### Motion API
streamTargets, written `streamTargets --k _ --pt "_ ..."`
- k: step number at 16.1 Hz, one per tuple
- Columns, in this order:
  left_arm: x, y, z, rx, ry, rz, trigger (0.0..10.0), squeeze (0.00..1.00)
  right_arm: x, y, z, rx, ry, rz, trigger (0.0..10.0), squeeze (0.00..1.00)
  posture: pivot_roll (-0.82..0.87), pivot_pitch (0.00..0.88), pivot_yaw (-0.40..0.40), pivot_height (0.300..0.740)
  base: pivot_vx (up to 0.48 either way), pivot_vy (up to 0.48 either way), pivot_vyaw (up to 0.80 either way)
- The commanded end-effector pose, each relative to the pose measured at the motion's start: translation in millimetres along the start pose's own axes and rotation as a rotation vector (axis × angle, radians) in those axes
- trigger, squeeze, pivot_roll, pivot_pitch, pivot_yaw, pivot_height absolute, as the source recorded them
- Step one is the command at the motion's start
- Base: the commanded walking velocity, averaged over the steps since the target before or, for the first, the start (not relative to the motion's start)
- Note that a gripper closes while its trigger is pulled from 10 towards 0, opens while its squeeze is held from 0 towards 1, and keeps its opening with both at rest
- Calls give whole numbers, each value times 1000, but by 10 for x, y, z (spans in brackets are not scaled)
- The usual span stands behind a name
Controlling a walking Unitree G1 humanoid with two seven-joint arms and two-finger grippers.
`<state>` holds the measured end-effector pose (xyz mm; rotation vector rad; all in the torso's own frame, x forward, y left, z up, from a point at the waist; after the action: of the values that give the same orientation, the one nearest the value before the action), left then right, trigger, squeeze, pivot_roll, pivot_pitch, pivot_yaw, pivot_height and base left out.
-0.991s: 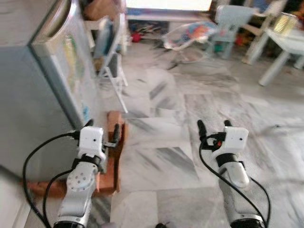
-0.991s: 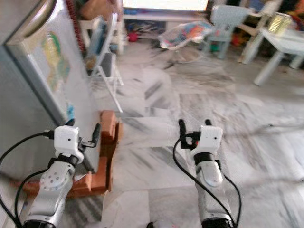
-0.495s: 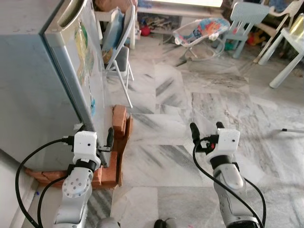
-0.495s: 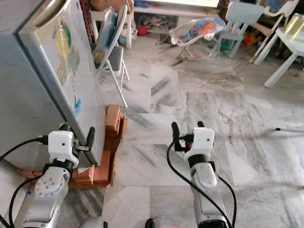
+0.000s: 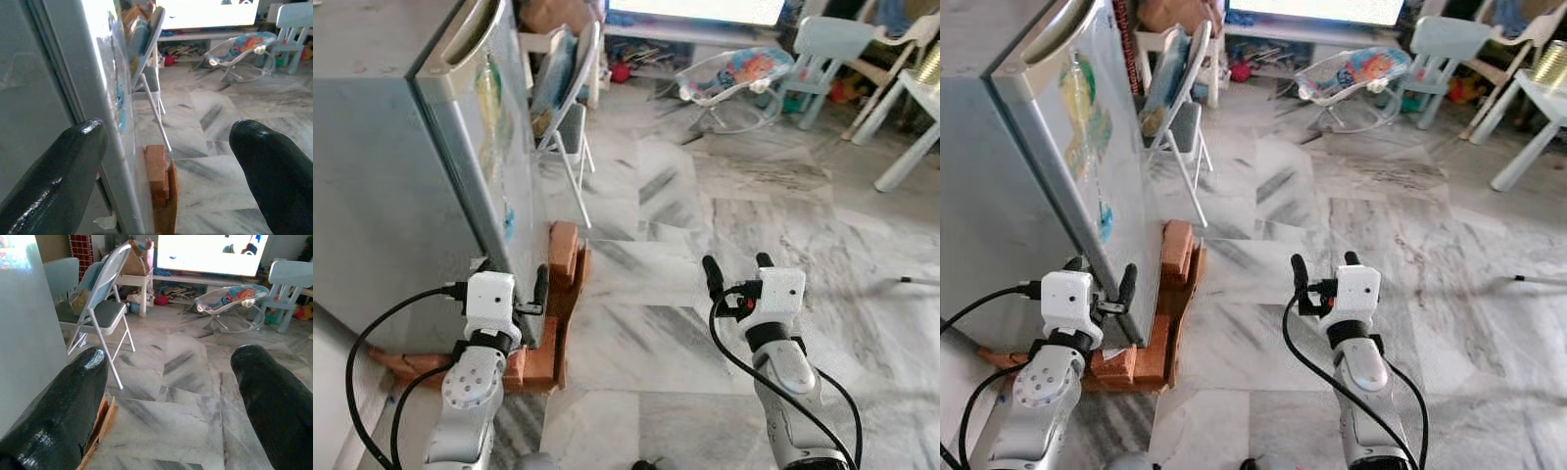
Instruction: Restocking fridge
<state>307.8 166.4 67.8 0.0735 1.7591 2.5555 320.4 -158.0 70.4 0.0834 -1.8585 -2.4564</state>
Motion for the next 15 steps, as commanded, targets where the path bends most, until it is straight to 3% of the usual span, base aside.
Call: streamTargets --k 1,4,12,14,15 --pt "6 33 -3 -2 2 -6 10000 0 7 41 -2 3 7 -8 10000 0 127 73 -72 740 270 0 0" --pt "13 27 -1 -2 5 -3 10000 0 9 44 18 2 21 -8 10000 0 128 73 -73 740 265 0 0" --pt "46 -30 25 -8 20 19 10000 0 59 1 47 -1 41 14 10000 0 123 92 -82 740 0 0 0" --pt "-27 -23 55 -5 23 15 10000 0 67 -2 37 6 37 18 10000 0 118 101 -87 740 0 0 0" --pt "-129 -3 85 1 21 6 10000 0 79 -1 28 12 34 20 10000 0 111 105 -90 740 0 0 0"
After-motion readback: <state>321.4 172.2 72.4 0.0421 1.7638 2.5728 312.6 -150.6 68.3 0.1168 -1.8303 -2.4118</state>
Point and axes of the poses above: a point about 5 cm out from each wrist's last joint towards the gripper, its own x axis pointing back from the gripper into the wrist, its own y axis along the axis of the wrist's last joint, z = x × y, the point moved 6 cm from there along -x, pointing out of the wrist towards the gripper, and after that the axes turned 14 degrees about -x, right-handed, at the moved point
